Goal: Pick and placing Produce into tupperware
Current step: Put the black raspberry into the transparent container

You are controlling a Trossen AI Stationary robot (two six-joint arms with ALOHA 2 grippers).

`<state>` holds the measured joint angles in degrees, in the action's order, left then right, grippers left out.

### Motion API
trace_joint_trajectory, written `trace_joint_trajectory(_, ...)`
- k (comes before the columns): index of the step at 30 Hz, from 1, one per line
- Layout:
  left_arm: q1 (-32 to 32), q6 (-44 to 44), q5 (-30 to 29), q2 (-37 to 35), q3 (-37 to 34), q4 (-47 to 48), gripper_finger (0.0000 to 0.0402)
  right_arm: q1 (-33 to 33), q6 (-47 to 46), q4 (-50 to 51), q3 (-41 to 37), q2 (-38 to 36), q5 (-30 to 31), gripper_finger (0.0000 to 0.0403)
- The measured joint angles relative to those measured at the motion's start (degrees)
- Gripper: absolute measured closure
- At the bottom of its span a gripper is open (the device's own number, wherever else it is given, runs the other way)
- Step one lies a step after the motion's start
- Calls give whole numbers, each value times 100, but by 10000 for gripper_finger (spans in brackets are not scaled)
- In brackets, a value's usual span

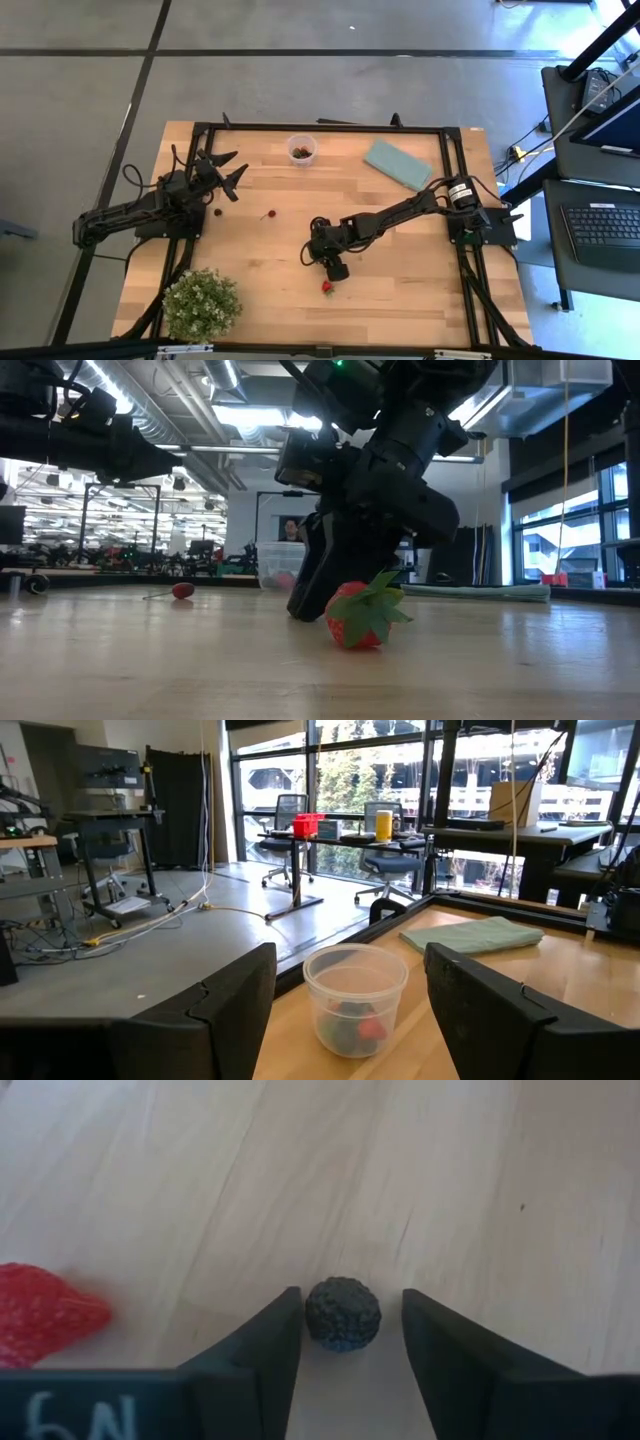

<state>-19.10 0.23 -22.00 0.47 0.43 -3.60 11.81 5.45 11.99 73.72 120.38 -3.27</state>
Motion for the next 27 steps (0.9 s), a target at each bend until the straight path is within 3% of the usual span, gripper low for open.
trace_joint_trajectory(9,-1,0,0,0,0,0,154,-2,-39,-78,-12,7,4,255)
trace_joint_trajectory(15,-1,0,0,0,0,0,154,-99,100,-33,-34,-168,-4,300)
trace_joint_trajectory(27,0,-7,0,2,1,-2,154,-1400,-50,173,669,-1538,8,309)
